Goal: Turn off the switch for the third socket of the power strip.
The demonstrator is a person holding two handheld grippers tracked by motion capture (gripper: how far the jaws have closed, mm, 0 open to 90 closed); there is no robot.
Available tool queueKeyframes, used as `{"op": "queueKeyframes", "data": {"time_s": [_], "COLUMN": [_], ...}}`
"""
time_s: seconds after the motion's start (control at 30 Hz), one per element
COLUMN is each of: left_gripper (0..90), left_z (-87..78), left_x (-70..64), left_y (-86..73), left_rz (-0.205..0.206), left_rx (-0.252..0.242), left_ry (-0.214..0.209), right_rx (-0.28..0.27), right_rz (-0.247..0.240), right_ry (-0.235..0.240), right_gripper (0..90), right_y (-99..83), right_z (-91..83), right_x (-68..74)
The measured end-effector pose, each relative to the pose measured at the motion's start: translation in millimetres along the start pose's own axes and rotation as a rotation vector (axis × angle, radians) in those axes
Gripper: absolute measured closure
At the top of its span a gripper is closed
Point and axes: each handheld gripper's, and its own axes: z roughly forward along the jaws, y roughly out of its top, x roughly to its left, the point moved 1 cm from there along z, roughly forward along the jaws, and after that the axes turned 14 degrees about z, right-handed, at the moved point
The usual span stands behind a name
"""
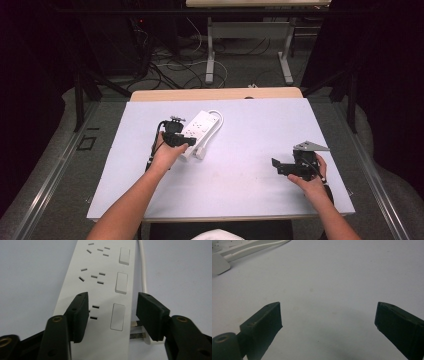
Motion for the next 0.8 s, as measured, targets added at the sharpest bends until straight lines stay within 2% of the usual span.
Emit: {"op": "queueKeyframes", "data": {"time_s": [0.03,0.1,0.17,0.4,0.47,0.7,0.8], "left_gripper": [40.3,37.1,33.1,20.0,16.8,17.2,17.6], "left_z": [0.6,1.1,0.9,-2.0,-4.4,-13.8,-16.8], "left_x": [-1.1,-0.6,-0.9,0.6,0.2,0.4,0.9], "left_y": [-0.1,0.2,0.3,1.2,1.7,3.1,2.4], "left_rz": [0.0,0.036,0.049,0.047,0.051,0.054,0.029], "left_rx": [-0.008,-0.021,-0.023,-0.066,-0.085,-0.141,-0.151], "left_ry": [0.007,0.015,0.019,0.0,0.008,0.005,-0.008], "right_rx": [0.003,0.002,0.001,-0.006,0.0,-0.003,-0.001], "right_rz": [0.007,0.004,0.003,0.006,0.0,-0.003,-0.001], "right_ry": [0.001,0.0,0.0,-0.005,0.0,0.002,0.001], "right_gripper": [6.5,6.5,6.5,6.5,6.5,6.5,6.5], "right_y": [-0.1,-0.1,0.0,-0.3,0.0,0.0,-0.3], "right_z": [-0.2,0.0,-0.1,0.2,-0.2,0.0,-0.2], "right_x": [0.7,0.2,0.1,0.3,-0.2,-0.3,-0.6]}}
